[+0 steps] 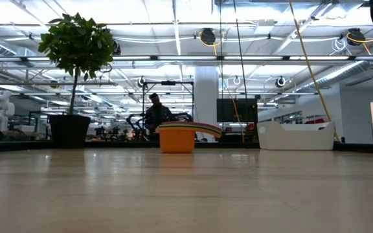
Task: Nest measuring cups in basket
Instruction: Stack the blue measuring cup into the red measuring cup
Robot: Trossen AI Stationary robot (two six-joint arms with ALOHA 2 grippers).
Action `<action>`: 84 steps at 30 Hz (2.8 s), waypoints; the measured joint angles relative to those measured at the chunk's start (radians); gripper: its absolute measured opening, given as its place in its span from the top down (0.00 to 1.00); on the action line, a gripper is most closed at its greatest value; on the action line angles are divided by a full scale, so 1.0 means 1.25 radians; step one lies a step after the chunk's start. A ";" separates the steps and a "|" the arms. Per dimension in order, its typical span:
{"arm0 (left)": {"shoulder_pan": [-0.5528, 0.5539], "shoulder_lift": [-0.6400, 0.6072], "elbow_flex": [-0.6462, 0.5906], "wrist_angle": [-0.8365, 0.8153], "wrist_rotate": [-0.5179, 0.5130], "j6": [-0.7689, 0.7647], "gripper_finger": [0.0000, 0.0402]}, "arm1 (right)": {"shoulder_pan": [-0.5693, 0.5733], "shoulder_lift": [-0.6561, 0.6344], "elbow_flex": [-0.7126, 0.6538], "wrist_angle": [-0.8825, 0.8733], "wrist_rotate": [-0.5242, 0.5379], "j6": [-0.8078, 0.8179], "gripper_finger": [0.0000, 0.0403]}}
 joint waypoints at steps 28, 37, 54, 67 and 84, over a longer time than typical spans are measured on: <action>0.024 -0.027 -0.013 -0.063 0.023 0.055 0.98 | -0.004 -0.001 -0.001 -0.022 0.086 0.005 0.85; -0.041 -0.178 -0.071 -0.312 -0.186 0.164 0.99 | -0.008 -0.003 -0.001 -0.065 0.224 0.021 0.74; -0.107 -0.304 -0.080 -0.919 -0.948 0.160 0.98 | 0.001 -0.036 0.168 -0.759 0.883 -0.098 0.72; -0.021 -0.294 -0.080 -1.266 -0.815 -0.126 0.99 | 0.105 0.013 0.358 -1.085 1.096 -0.202 0.72; 0.022 -0.251 -0.077 -1.264 -0.725 -0.121 0.99 | 0.131 0.023 0.358 -0.923 1.153 -0.381 0.72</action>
